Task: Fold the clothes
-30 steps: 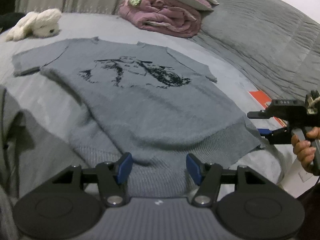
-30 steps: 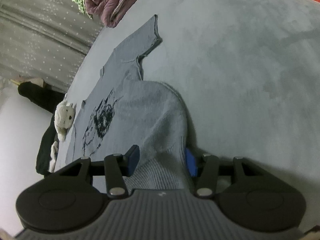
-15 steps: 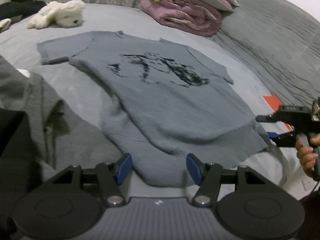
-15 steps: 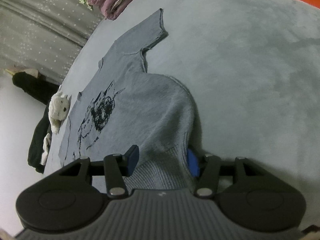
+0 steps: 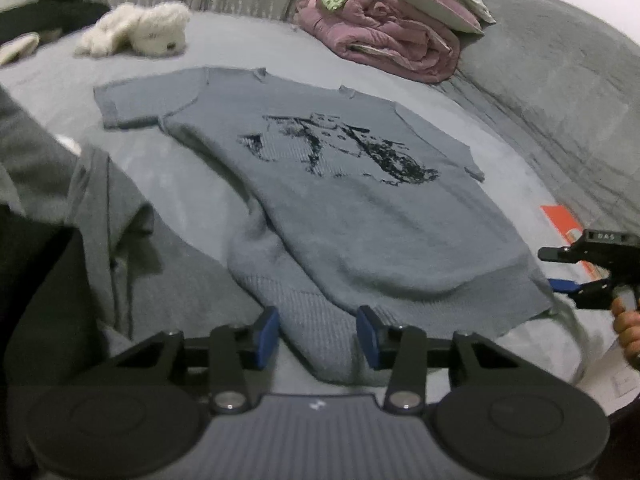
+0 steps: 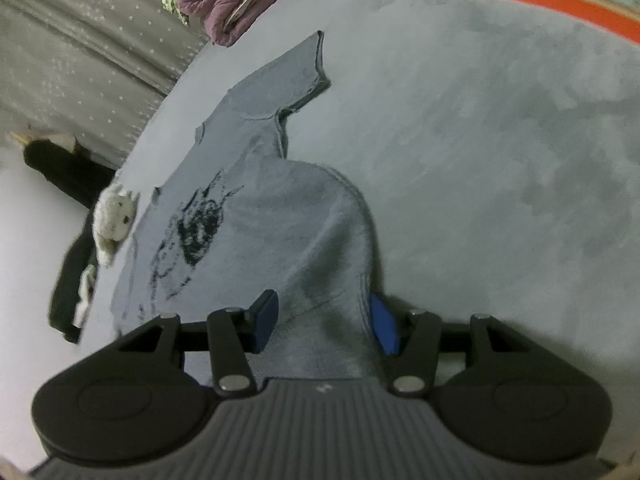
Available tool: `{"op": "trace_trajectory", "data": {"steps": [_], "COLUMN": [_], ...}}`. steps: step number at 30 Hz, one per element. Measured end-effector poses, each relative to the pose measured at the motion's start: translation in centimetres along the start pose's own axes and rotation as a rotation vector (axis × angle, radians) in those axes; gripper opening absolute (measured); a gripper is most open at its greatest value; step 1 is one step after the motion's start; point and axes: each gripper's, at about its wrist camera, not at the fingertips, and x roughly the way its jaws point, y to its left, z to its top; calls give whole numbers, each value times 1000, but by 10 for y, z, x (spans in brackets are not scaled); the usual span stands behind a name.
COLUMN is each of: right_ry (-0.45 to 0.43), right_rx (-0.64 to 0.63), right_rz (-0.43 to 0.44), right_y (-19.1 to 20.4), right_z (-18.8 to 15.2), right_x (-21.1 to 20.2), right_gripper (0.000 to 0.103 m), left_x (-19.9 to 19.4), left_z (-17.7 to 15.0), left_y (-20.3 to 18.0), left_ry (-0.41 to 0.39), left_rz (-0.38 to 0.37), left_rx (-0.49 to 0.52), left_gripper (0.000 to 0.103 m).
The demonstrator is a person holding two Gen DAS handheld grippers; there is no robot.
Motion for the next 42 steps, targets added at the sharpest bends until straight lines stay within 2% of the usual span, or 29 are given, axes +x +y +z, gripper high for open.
{"op": "trace_trajectory", "data": {"steps": [10, 12, 15, 16, 17, 20, 22, 23, 27, 31, 34, 40, 42], "right_ry": [-7, -15, -28, -29, -28, -21, -28, -31, -52, -89, -90, -63, -54], "right_rx": [-125, -146, -182, -197, -217, -264, -290, -303, -342, -364, -377, -409, -419], "right_rz": [-41, -64, -105, -121, -138, -169, -178, -183, -191, -187, -191, -208, -213], "right_y": [18, 20, 21, 20, 20, 20, 21, 21, 23, 29, 32, 35, 36], "right_z": [-6, -6, -6, -6, -6, -8, -9, -9, -10, -7, -7, -11, -12], "right_x": [3, 4, 5, 7, 9, 14, 13, 12, 6, -5, -6, -1, 1], "right_gripper": [56, 56, 55, 53, 51, 39, 12, 8, 5, 5, 5, 8, 10], "left_x": [13, 23, 36, 37, 38, 32, 22, 14, -26, -61, -69, -42, -39], "left_z": [17, 19, 19, 19, 20, 19, 19, 19, 21, 20, 18, 9, 6], "left_y": [4, 6, 5, 4, 2, 0, -1, -3, -8, -9, -9, 10, 12], "left_ry": [-45, -17, -6, -3, -1, -24, -51, -70, -156, -203, -183, -17, 3], "left_rz": [129, 177, 205, 191, 176, 162, 156, 151, 134, 124, 146, 170, 179], "left_rx": [61, 78, 106, 110, 110, 84, 58, 50, 35, 31, 48, 10, 12], "left_gripper": [43, 43, 33, 18, 9, 7, 6, 6, 6, 6, 6, 6, 7]}}
